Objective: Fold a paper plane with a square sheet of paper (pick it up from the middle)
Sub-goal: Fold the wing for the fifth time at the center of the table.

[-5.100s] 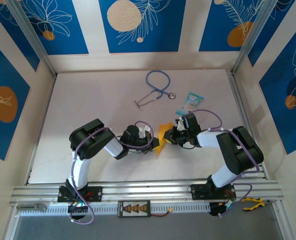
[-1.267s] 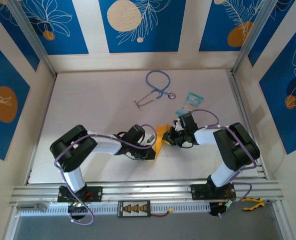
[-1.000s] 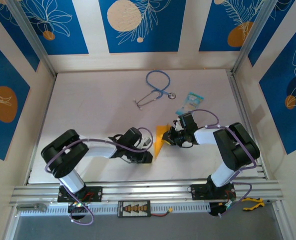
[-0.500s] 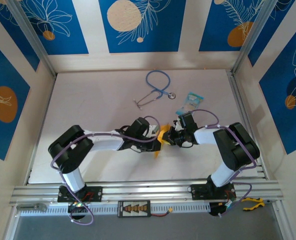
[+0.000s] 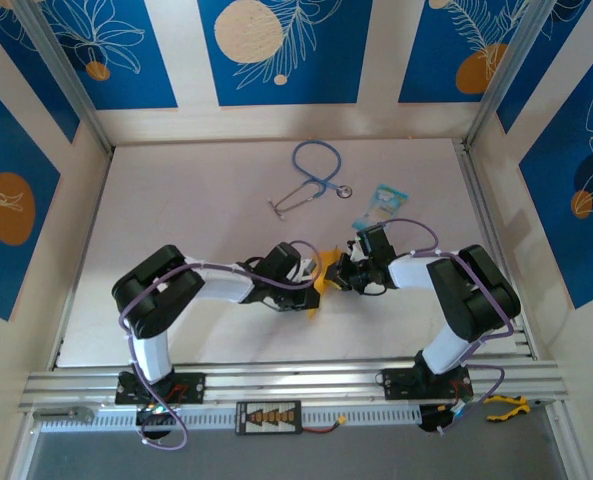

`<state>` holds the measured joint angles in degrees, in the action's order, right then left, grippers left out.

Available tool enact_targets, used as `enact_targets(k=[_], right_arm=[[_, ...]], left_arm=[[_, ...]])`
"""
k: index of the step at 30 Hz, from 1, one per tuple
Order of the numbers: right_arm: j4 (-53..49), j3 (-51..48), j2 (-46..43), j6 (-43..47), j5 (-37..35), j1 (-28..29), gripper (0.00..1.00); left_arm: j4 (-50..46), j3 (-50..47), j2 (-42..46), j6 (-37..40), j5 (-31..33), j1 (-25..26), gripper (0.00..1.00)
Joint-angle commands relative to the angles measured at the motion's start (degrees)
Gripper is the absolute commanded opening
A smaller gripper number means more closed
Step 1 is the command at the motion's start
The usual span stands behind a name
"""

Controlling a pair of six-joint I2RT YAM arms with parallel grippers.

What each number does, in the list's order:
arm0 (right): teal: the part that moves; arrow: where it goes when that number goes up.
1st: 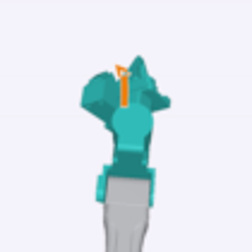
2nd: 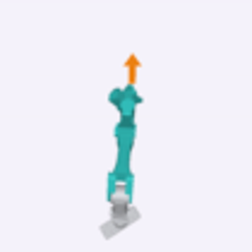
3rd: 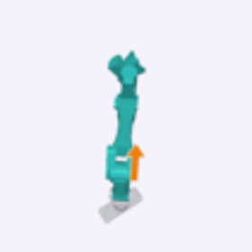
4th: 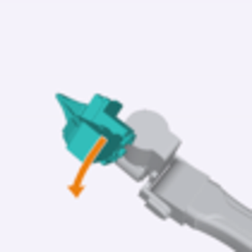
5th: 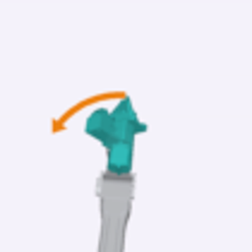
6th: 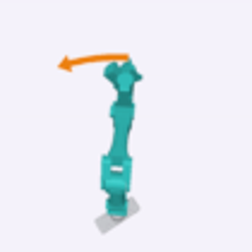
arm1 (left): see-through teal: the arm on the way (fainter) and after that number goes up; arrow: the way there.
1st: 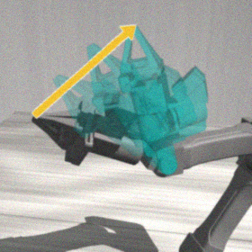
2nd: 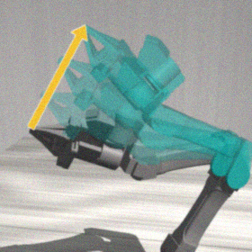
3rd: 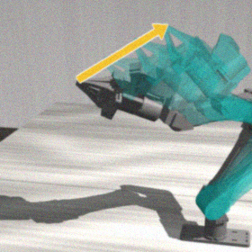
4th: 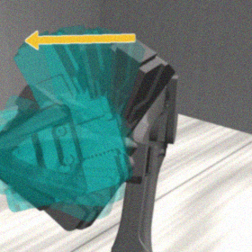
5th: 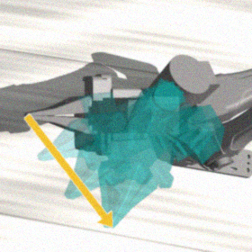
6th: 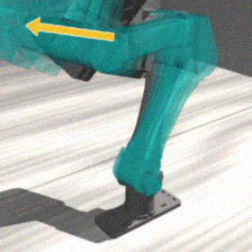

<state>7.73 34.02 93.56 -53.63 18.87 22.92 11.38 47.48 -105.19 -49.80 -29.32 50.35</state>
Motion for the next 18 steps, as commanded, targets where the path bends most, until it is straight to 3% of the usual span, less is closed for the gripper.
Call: enact_targets(k=[1, 18], right_arm=[[-2.6, 0.3, 1.7, 0.2, -2.8, 0.4, 0.12], [-3.6, 0.5, 2.0, 0.4, -3.3, 0.4, 0.12]], left_arm=[[1.2, -3.3, -0.8, -2.1, -1.5, 1.3, 0.02], [3.6, -9.6, 3.9, -3.6, -5.6, 3.4, 0.04]])
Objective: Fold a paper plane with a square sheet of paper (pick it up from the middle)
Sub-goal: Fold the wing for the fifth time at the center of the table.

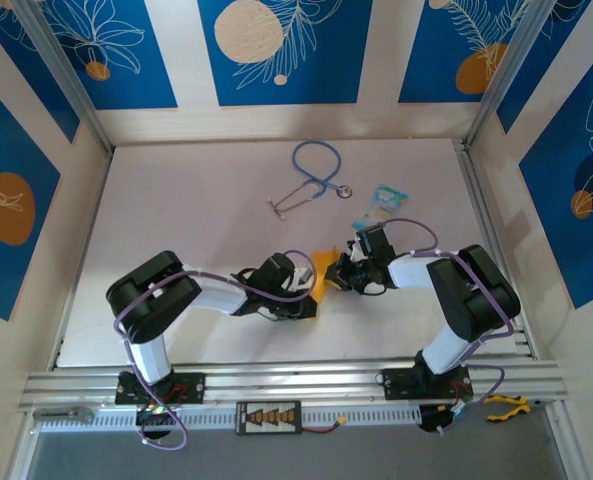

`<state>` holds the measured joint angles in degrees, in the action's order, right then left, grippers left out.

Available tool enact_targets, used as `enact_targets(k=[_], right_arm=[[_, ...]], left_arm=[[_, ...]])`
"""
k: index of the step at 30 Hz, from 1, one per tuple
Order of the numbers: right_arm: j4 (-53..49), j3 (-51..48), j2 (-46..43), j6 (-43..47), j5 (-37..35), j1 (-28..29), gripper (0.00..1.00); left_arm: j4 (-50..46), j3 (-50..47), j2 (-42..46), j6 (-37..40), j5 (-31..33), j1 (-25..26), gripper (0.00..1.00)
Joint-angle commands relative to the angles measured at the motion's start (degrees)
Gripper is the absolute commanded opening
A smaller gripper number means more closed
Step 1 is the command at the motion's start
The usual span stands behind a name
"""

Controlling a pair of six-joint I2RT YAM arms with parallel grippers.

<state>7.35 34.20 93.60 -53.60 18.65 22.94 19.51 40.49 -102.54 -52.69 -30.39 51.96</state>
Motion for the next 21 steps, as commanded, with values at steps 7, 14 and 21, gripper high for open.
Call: enact_targets(k=[7, 14, 21], right_arm=[[-3.2, 0.3, 1.8, 0.2, -2.8, 0.4, 0.12], [-2.6, 0.3, 1.5, -0.6, -2.6, 0.6, 0.12], [-2.5, 0.5, 1.6, -0.7, -2.3, 0.8, 0.12]], left_arm=[[-1.5, -3.5, 7.3, -0.9, -3.5, 1.4, 0.05], [-4.3, 3.0, 7.2, 0.5, 3.3, -2.4, 0.05], [-9.8, 12.7, -1.3, 3.0, 5.2, -3.4, 0.02]])
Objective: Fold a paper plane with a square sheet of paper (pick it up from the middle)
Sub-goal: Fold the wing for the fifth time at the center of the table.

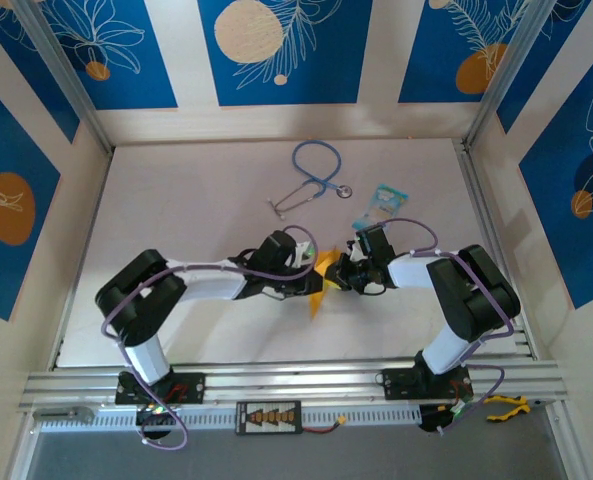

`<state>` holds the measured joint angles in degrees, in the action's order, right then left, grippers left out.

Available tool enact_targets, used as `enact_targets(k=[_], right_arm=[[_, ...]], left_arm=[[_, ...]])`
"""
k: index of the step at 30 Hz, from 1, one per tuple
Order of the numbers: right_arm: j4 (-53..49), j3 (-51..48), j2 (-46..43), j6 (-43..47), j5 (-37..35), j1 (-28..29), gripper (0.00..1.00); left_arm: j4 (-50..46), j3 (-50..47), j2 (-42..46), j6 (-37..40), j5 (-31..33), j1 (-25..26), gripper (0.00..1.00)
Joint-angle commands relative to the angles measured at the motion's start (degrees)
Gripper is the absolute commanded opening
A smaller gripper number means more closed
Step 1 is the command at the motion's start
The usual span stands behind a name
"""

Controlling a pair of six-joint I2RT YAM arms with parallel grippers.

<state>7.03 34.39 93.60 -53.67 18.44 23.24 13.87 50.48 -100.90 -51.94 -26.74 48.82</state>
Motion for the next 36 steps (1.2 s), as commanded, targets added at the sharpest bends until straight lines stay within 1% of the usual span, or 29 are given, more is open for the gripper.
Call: enact_targets(k=[1, 5, 8, 15, 18, 21, 25, 31, 36], right_arm=[[-2.2, 0.4, 1.5, -0.7, -2.1, 0.5, 0.12], [-2.3, 0.1, 1.1, -0.8, -2.1, 0.6, 0.12], [-2.2, 0.0, 1.0, -0.9, -2.1, 0.6, 0.12], [-2.3, 0.1, 0.8, -1.0, -1.9, 0.6, 0.12], [-2.5, 0.3, 0.6, -0.9, -1.8, 0.6, 0.12], [-2.9, 0.5, -0.2, -0.8, -1.7, 0.5, 0.13], [-4.3, 1.0, -3.1, -0.1, -1.6, 0.1, 0.14], [-6.8, -0.2, -11.2, 1.9, -2.7, -0.3, 0.16], [-5.4, -1.9, -15.5, 3.8, -0.8, 0.5, 0.15]], left_arm=[[-5.0, 3.7, -3.7, 2.6, 2.1, -0.2, 0.02], [-8.0, 6.5, -6.7, 4.2, 3.4, -0.2, 0.02], [-9.5, 7.1, -8.1, 5.0, 3.2, -0.1, 0.00], [-11.3, 4.4, -9.3, 6.3, 2.6, 0.2, 0.00], [-14.1, 3.1, -9.2, 8.0, 4.1, 0.7, 0.00], [-14.3, 1.2, -8.4, 8.9, 3.8, 0.9, 0.00], [-16.5, -0.7, -7.2, 11.7, 3.5, 1.1, 0.00], [-19.2, -4.8, -4.1, 16.2, 3.7, 1.1, 0.00], [-19.2, -5.8, -3.3, 17.0, 3.6, 1.1, 0.00]])
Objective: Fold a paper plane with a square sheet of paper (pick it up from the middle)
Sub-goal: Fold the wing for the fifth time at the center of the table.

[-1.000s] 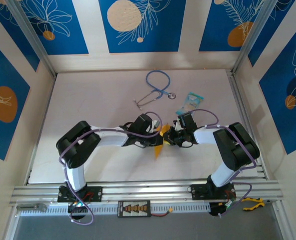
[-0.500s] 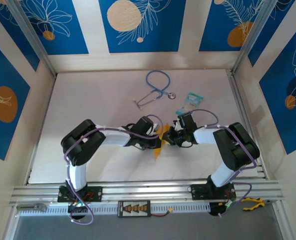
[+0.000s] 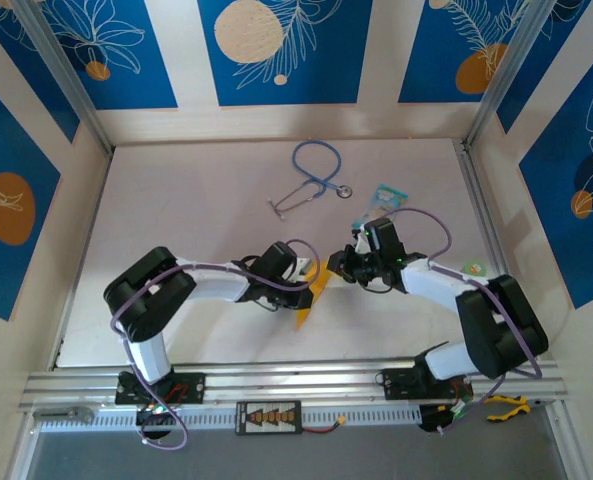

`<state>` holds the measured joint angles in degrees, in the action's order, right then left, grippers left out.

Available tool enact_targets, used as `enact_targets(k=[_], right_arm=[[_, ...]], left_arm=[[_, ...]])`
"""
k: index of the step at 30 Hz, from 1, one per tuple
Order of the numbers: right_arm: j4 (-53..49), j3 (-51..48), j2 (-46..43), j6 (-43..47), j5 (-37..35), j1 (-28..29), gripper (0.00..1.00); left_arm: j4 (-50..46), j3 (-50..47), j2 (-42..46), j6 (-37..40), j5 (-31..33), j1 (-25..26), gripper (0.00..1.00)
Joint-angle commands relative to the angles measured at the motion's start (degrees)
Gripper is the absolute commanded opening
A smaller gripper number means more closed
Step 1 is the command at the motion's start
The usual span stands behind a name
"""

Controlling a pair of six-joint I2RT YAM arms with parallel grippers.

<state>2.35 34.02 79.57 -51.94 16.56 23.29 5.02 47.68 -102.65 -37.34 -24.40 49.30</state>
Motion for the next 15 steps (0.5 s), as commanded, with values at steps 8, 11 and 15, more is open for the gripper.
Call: enact_targets(k=[8, 11, 15], right_arm=[[1.0, -0.2, 2.7, 3.1, 0.7, 5.7, 0.11], [0.2, 1.2, 4.9, 3.8, -0.8, 7.4, 0.11], [1.0, 1.4, 7.5, 3.8, -1.6, 7.6, 0.09]], left_arm=[[-9.9, -2.2, -1.5, 1.9, 1.5, 0.6, 0.00], [-9.7, -2.6, -1.2, 1.7, 1.7, 0.6, 0.00], [-9.0, -3.0, -1.2, 1.2, 1.6, 0.7, 0.00]])
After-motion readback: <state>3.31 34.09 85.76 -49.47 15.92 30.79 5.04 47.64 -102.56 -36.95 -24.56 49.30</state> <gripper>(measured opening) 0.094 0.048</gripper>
